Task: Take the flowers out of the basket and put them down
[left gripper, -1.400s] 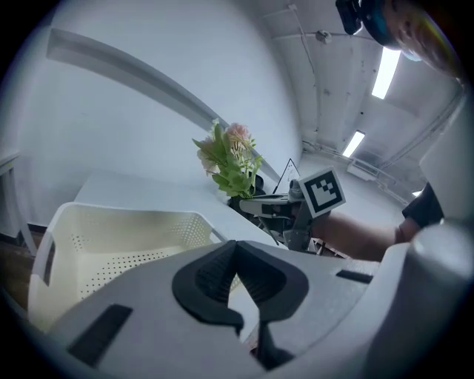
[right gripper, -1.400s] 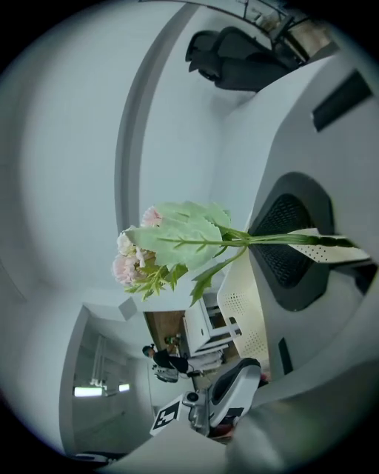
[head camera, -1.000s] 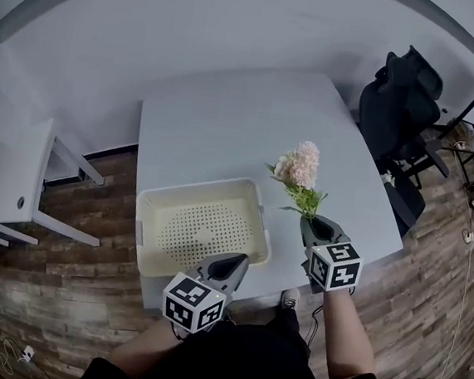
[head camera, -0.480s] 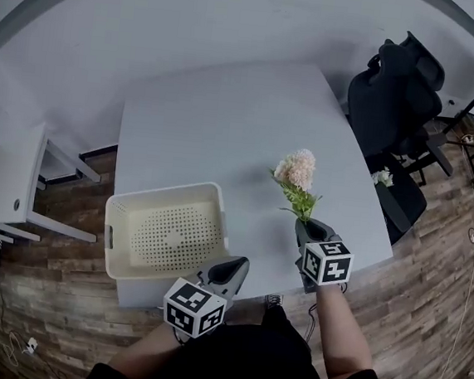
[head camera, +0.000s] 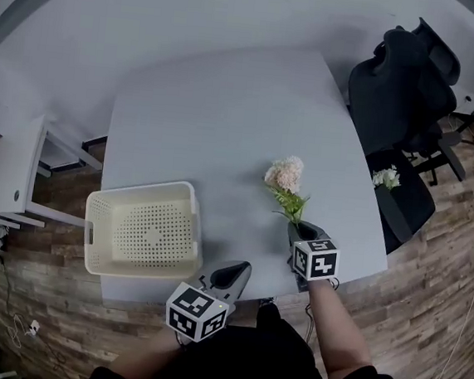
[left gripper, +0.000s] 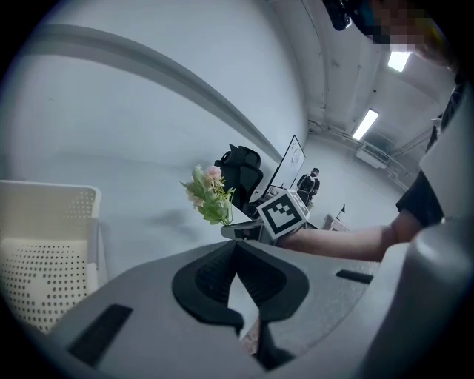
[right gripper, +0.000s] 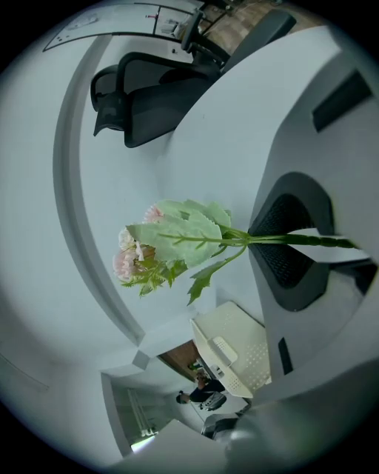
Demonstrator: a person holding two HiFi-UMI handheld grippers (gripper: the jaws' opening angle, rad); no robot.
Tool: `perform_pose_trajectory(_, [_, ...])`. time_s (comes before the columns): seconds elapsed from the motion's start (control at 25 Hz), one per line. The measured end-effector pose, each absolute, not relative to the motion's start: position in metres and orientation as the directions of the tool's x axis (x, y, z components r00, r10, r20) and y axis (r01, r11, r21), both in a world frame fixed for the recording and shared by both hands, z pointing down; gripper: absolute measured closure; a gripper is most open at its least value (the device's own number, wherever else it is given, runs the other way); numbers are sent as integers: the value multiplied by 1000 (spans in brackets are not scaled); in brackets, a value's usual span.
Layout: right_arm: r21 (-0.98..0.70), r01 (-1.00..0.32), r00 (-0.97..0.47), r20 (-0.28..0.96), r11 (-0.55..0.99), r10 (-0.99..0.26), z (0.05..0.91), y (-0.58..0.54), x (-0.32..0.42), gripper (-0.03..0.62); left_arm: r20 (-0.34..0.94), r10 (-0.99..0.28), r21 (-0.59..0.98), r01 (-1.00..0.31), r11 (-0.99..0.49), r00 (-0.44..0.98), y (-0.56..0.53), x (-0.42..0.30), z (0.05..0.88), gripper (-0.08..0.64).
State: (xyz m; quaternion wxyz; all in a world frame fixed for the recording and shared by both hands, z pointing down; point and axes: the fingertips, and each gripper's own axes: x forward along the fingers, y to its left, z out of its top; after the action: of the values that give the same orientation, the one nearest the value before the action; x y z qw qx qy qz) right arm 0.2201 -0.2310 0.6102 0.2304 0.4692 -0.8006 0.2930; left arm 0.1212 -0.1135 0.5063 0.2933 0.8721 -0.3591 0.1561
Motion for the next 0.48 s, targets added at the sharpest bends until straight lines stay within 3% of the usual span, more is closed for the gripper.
perform_pose_trajectory(0.48, [-269, -850, -493, 712, 454, -501, 670, -257, 232, 560, 550, -574, 414, -795, -443, 606, -124, 151, 540, 554])
